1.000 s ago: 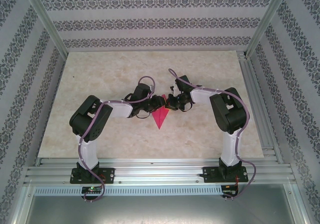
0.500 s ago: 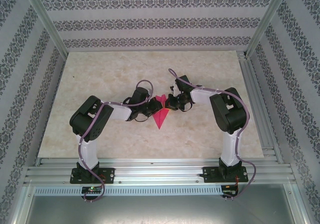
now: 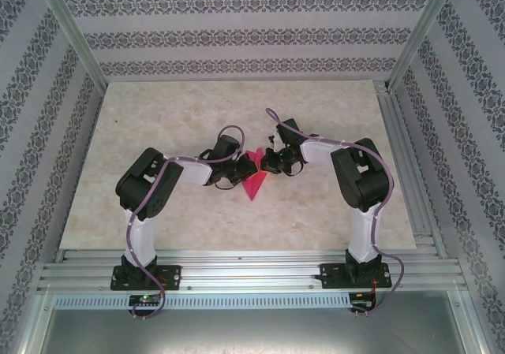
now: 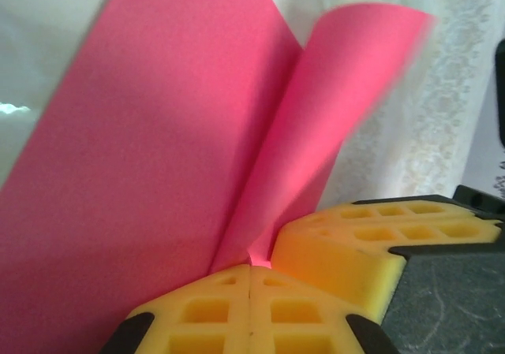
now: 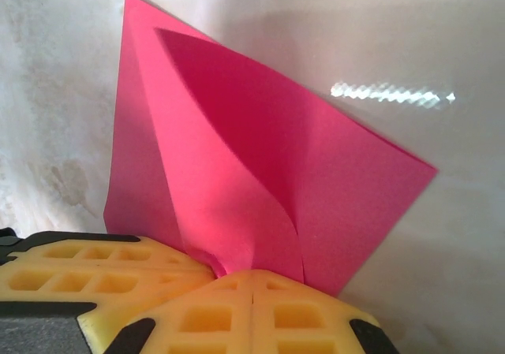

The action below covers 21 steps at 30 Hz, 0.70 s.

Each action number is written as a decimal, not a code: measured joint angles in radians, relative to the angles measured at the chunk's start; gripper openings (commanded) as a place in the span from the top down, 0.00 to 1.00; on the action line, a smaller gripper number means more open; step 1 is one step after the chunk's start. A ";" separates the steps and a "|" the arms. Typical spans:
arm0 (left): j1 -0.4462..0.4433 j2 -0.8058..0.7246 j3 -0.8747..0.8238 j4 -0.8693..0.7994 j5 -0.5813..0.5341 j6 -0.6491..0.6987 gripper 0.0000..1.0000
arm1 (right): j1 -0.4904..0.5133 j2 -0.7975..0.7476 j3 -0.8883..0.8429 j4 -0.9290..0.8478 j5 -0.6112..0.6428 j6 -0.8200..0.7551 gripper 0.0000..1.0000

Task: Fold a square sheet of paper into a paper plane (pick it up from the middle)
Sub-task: Fourth fold the wing at the center of the table.

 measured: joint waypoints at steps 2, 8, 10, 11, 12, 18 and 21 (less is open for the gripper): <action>-0.005 0.000 0.020 -0.043 -0.016 0.010 0.99 | 0.000 0.000 0.001 -0.001 0.002 0.000 0.97; -0.008 -0.025 0.045 -0.143 -0.060 0.045 0.88 | 0.000 0.000 0.003 -0.005 0.003 -0.002 0.97; -0.008 -0.052 0.045 -0.185 -0.079 0.056 0.86 | 0.000 0.000 0.006 -0.010 0.006 -0.004 0.97; -0.008 -0.068 0.045 -0.196 -0.088 0.060 0.85 | 0.000 0.000 0.008 -0.014 0.008 -0.004 0.97; -0.008 -0.082 0.046 -0.202 -0.093 0.065 0.85 | 0.000 0.000 0.010 -0.016 0.011 -0.004 0.97; -0.006 -0.104 0.115 -0.206 -0.087 0.082 0.86 | 0.000 0.001 0.014 -0.026 0.014 -0.011 0.97; -0.005 -0.077 0.154 -0.197 -0.079 0.080 0.86 | 0.000 0.001 0.014 -0.025 0.014 -0.011 0.97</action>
